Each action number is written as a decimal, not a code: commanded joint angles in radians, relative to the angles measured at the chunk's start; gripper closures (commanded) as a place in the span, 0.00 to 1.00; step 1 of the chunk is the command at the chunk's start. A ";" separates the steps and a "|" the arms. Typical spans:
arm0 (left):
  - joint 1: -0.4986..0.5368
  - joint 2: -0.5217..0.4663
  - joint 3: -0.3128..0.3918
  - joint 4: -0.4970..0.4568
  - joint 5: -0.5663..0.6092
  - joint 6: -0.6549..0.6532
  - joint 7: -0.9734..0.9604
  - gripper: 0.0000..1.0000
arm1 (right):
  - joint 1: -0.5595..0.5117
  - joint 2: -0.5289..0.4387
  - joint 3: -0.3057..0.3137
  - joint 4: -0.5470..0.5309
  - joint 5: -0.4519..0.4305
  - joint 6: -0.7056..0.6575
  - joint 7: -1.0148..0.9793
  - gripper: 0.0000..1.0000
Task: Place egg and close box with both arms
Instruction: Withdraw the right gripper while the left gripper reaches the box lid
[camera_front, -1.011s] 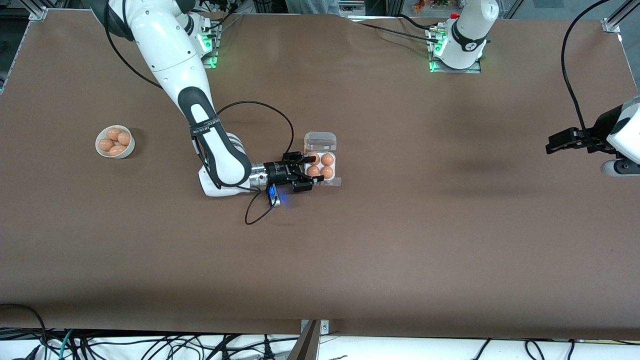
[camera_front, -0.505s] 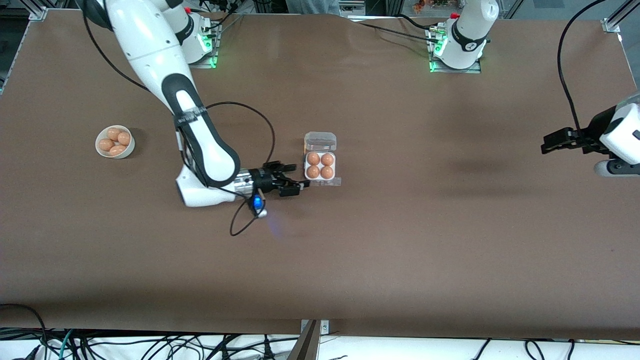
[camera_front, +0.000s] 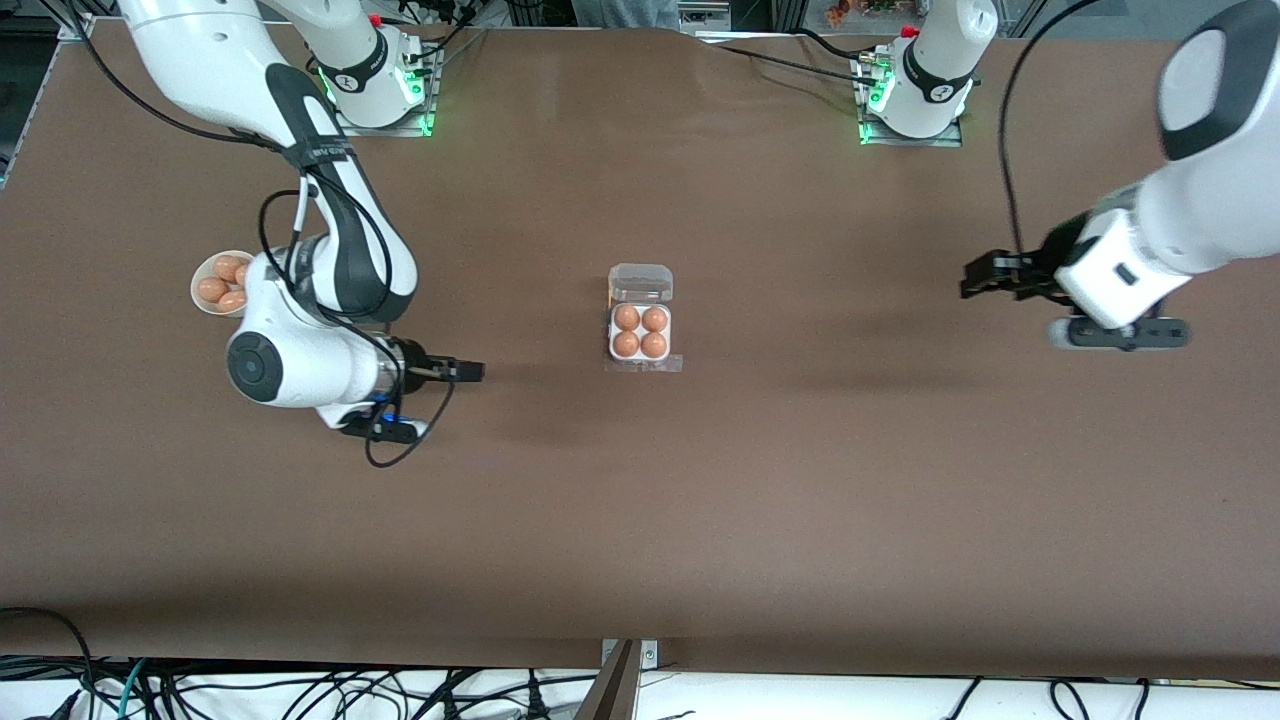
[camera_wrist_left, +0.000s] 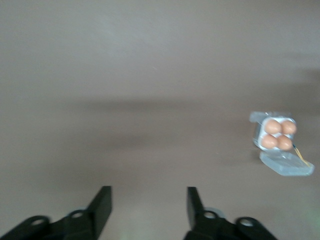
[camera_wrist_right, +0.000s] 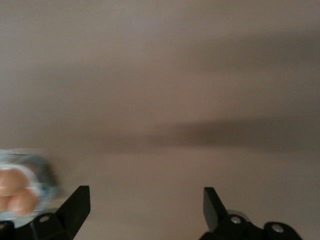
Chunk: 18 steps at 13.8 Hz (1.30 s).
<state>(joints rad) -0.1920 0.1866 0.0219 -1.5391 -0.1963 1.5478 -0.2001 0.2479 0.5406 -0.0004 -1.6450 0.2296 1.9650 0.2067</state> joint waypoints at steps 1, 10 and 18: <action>-0.140 0.039 0.010 0.022 -0.012 -0.020 -0.199 0.64 | -0.047 -0.184 0.016 -0.146 -0.213 0.021 -0.032 0.00; -0.353 0.234 0.010 0.068 -0.176 -0.015 -0.404 0.87 | -0.139 -0.481 0.008 -0.078 -0.363 -0.227 -0.038 0.00; -0.483 0.390 0.010 0.128 -0.288 -0.011 -0.417 0.87 | -0.171 -0.591 -0.009 -0.061 -0.279 -0.291 -0.035 0.00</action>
<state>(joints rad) -0.6388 0.5210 0.0168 -1.4780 -0.4596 1.5532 -0.6059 0.0971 -0.0389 -0.0129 -1.7107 -0.0930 1.6930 0.1796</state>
